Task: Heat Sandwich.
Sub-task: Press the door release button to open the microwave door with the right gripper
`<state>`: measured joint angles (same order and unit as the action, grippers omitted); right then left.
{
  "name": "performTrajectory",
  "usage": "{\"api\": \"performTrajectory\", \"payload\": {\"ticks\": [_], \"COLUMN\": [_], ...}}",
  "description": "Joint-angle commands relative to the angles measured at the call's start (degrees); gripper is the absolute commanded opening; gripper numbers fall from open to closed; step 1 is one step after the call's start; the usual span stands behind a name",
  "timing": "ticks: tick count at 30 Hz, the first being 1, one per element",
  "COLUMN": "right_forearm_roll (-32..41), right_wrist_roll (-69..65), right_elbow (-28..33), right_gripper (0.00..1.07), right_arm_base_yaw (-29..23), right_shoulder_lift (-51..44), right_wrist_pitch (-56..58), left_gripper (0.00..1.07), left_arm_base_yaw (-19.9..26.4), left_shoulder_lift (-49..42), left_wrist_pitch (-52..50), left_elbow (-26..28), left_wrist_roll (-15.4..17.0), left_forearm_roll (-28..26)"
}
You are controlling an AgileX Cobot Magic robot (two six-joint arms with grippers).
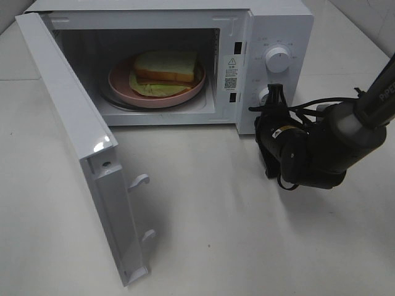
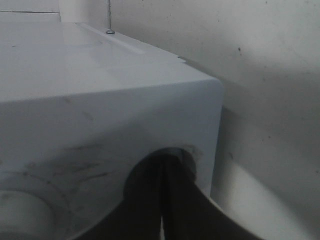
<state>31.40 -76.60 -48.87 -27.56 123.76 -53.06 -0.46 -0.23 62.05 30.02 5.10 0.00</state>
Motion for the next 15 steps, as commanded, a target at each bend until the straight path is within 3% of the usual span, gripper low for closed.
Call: {"api": "performTrajectory", "payload": {"ticks": [1,15], "right_forearm_roll": [-3.0,-2.8], "right_wrist_roll": [0.9,-0.3], "right_elbow": [-3.2,2.5], "right_gripper": [0.0,0.0], "right_arm_base_yaw": [1.4,-0.6], "right_shoulder_lift": [-1.8,-4.7], "right_wrist_pitch": [-4.6,-0.6], "left_gripper": [1.0,1.0], "left_arm_base_yaw": [0.2,0.2], "left_shoulder_lift": [-1.0,-1.0], "left_wrist_pitch": [-0.7,-0.7], "left_elbow": [-0.2,-0.2], "left_wrist_roll": [0.2,0.2], "left_forearm_roll": [0.0,0.0]}}
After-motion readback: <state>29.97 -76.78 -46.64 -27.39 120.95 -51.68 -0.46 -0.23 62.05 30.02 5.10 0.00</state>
